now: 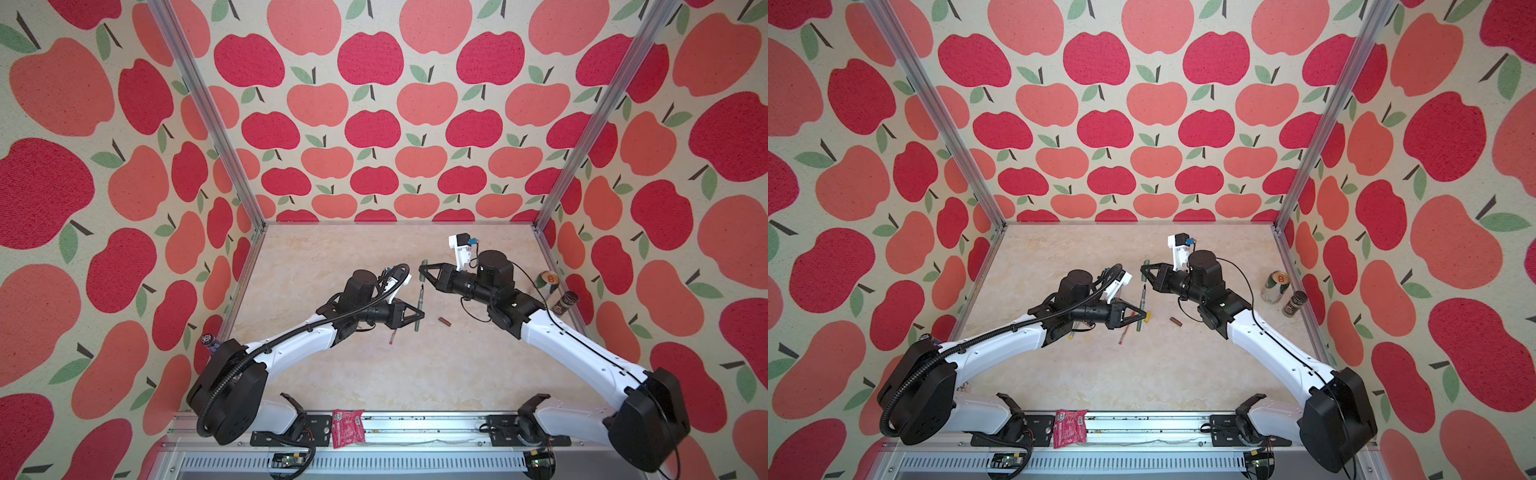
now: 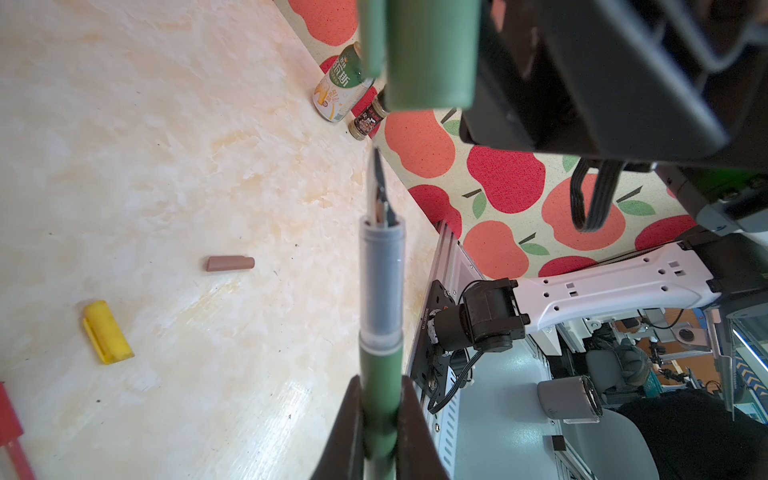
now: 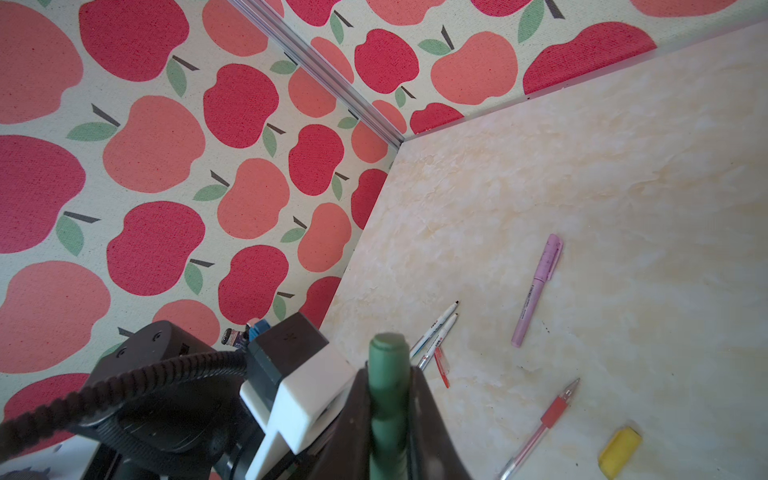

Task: Insert the pens into the pen caps
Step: 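Lower the green cap with the right gripper onto the nib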

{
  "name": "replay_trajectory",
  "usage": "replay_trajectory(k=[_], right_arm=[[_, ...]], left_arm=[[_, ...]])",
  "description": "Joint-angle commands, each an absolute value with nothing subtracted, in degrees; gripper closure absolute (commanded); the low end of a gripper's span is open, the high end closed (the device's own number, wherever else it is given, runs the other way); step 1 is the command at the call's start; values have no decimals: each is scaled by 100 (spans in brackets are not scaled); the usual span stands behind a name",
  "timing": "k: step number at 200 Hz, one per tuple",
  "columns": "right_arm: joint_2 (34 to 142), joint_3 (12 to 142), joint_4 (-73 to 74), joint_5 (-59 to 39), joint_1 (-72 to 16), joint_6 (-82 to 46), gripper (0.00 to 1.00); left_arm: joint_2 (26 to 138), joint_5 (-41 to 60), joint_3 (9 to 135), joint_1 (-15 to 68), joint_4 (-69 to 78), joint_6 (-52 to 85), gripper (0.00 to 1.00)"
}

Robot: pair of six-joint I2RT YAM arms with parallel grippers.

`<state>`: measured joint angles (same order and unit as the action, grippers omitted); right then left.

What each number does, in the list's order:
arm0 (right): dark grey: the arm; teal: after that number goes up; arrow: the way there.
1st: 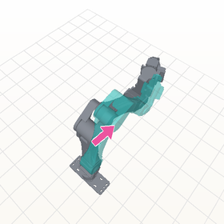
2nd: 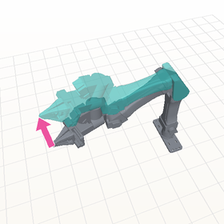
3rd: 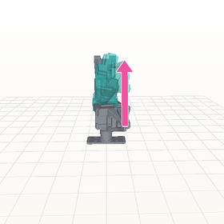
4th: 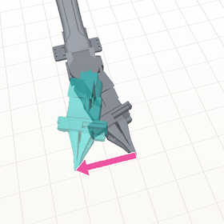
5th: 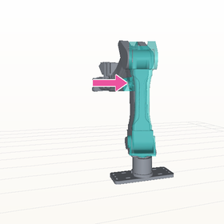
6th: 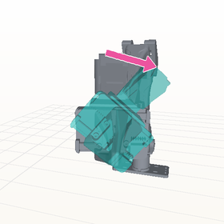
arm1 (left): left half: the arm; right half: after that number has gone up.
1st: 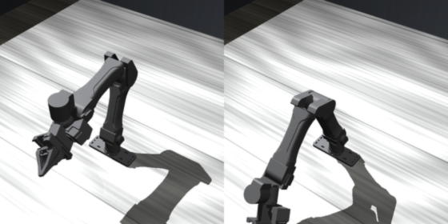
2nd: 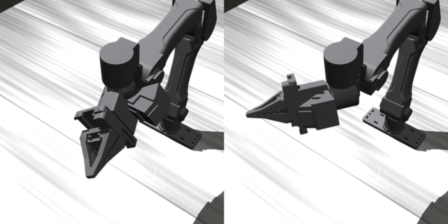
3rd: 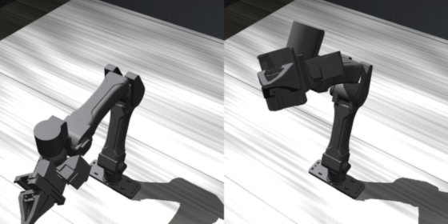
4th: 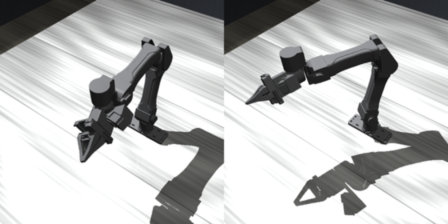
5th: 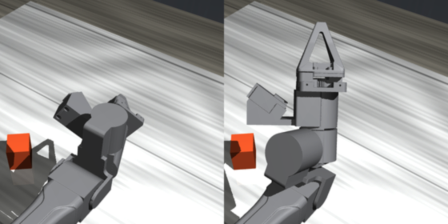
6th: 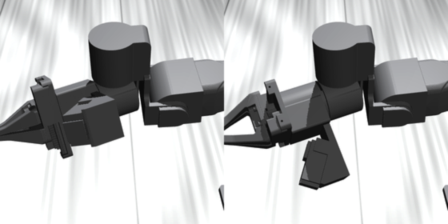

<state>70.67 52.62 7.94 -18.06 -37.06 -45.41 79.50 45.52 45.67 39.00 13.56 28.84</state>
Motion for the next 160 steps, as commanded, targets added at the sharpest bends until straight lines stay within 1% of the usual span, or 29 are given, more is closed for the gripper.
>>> replay_trajectory(k=[1, 68, 160], right_arm=[[7110, 5215, 756, -1783, -3683, -4447, 100], [7010, 5169, 494, -1714, -3674, -4259, 100], [6952, 5018, 537, -1706, -3683, -4272, 100]], left_arm=[[7875, 4638, 4524, 3861, 1485, 2813, 94], [7932, 4645, 4588, 3857, 1490, 2827, 94], [7956, 4641, 4586, 3856, 1502, 2834, 94]])
